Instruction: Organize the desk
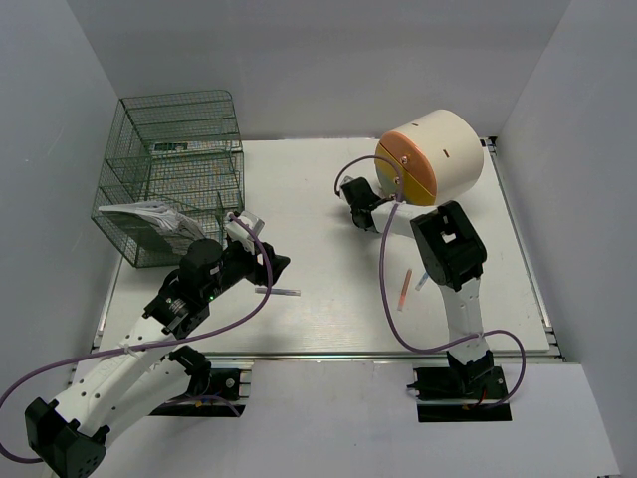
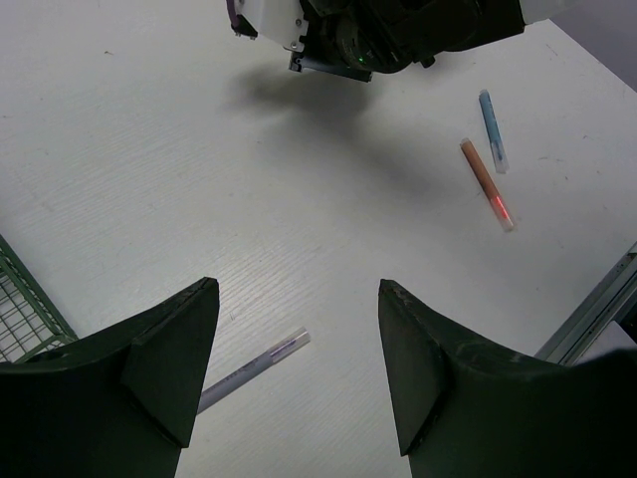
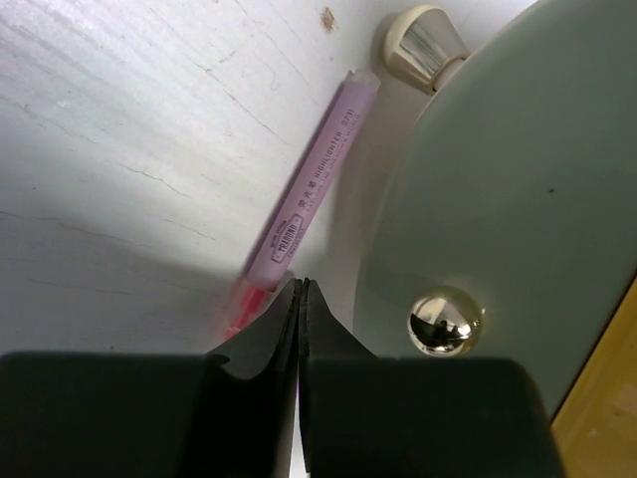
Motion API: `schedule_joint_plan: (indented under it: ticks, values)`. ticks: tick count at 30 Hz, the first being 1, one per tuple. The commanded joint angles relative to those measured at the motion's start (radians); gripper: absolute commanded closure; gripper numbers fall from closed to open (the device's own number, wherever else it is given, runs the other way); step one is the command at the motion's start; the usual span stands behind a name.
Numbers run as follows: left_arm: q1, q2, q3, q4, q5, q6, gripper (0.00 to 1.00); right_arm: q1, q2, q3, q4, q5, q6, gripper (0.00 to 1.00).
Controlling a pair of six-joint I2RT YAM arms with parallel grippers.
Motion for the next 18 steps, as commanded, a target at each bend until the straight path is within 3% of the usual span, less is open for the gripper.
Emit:
schedule_joint_plan:
  ticks: [1, 18]
  values:
    - [-0.003, -0.01, -0.008, 0.005, 0.005, 0.004, 0.25, -0.002, 0.007, 0.036, 0.0, -0.011, 0.024, 1.0]
    - [-0.003, -0.011, -0.008, 0.006, 0.0, 0.004, 0.25, 0.027, 0.021, 0.069, -0.051, -0.112, 0.061, 1.0]
